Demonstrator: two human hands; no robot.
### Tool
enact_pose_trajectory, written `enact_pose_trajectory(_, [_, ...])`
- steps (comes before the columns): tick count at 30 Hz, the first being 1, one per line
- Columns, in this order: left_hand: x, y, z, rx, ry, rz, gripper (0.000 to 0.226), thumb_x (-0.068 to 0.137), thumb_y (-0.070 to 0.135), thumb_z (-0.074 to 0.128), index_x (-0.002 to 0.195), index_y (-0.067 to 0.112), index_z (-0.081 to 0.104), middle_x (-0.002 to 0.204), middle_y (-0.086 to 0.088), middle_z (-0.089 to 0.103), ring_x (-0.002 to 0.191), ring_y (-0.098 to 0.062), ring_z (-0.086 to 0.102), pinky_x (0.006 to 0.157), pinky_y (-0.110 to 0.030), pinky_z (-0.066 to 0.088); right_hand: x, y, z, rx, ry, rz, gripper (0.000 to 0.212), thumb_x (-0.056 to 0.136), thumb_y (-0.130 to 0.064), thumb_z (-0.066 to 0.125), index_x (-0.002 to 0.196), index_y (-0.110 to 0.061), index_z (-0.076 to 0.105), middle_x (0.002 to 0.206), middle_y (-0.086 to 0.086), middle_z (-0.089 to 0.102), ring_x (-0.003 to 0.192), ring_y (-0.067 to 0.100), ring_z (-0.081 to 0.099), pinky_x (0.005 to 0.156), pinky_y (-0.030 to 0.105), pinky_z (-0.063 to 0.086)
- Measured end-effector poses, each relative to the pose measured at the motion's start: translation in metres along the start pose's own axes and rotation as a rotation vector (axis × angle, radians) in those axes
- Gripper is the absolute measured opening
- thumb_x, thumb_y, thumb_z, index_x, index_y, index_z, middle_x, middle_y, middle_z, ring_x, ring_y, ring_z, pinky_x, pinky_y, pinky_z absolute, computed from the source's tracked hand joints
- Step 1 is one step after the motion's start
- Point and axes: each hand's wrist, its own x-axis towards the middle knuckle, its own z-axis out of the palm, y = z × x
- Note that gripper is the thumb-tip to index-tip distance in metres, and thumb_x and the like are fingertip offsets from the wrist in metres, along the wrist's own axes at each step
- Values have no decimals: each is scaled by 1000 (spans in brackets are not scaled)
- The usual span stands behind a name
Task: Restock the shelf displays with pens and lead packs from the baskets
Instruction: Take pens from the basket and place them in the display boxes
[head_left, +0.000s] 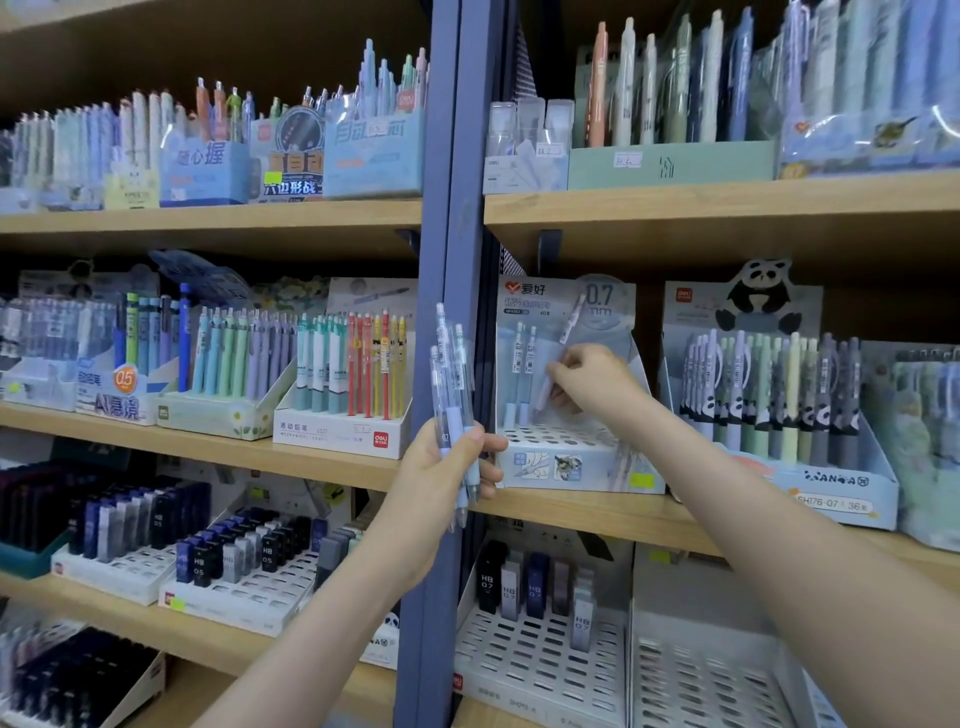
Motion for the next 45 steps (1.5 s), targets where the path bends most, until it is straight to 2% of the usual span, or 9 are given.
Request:
enact_pose_trajectory(3, [1, 1, -2, -6, 4, -5, 11, 100, 18, 48, 104, 10, 54, 92, -2, 70, 64, -10, 59, 63, -22, 54, 3, 0, 0, -14, -59, 17, 18, 96, -18, 50, 90, -5, 61, 83, 12, 69, 83, 27, 69, 83, 42, 56])
enact_pose_trajectory(10, [5, 4, -5, -44, 18, -9, 10, 99, 19, 49, 101, 12, 54, 79, 5, 72, 61, -10, 59, 63, -23, 54, 5, -1, -3, -70, -205, 62, 18, 92, -20, 61, 77, -12, 62, 80, 7, 68, 72, 19, 64, 71, 29, 56])
enact_pose_trajectory(15, [5, 3, -6, -69, 13, -10, 7, 99, 18, 49, 100, 13, 54, 79, 6, 72, 63, -11, 59, 64, -23, 54, 5, -7, -2, -206, -209, 76, 22, 91, -20, 62, 71, -12, 59, 66, 2, 62, 55, 11, 56, 45, 15, 43])
enact_pose_trajectory(23, [4, 3, -9, -54, -6, -18, 8, 99, 18, 49, 103, 13, 54, 83, 3, 71, 66, -11, 60, 64, -24, 54, 6, -3, 3, -267, -213, 51, 24, 90, -26, 64, 70, -12, 63, 75, 6, 69, 61, 13, 59, 59, 23, 48])
enact_pose_trajectory(30, [3, 3, -12, -38, -14, -13, 11, 99, 19, 49, 104, 12, 55, 79, 7, 71, 67, -11, 60, 67, -26, 53, 2, -4, 3, -311, -156, 5, 31, 88, -30, 67, 60, -17, 61, 64, -1, 56, 61, 11, 51, 52, 23, 36])
enact_pose_trajectory(33, [3, 2, -14, -48, -7, -18, 11, 99, 19, 49, 104, 11, 55, 80, 5, 71, 66, -11, 61, 64, -25, 53, 2, -6, 0, -322, -148, -26, 21, 89, -30, 65, 77, -13, 66, 73, -2, 59, 66, 11, 51, 57, 24, 38])
enact_pose_trajectory(37, [1, 2, -14, -69, -7, -34, 9, 98, 18, 50, 98, 11, 56, 82, -2, 70, 65, -13, 60, 65, -27, 52, 1, -8, -8, -389, -16, -65, 15, 94, -18, 57, 101, -9, 66, 104, 6, 64, 91, 21, 56, 77, 30, 45])
enact_pose_trajectory(40, [-1, 8, -12, -145, -67, -59, 7, 98, 14, 49, 98, 9, 54, 78, -2, 69, 59, -11, 59, 55, -23, 50, -22, -23, -12, -186, 108, -173, 12, 92, -24, 59, 97, -13, 61, 93, 0, 62, 87, 15, 56, 74, 28, 43])
enact_pose_trajectory(45, [-3, 22, -2, -179, -168, -77, 9, 98, 13, 48, 99, 7, 54, 76, -3, 67, 57, -12, 57, 52, -22, 48, -64, -48, -7, 274, -365, -238, 15, 97, -27, 53, 90, -22, 65, 87, -4, 68, 81, 8, 61, 72, 22, 50])
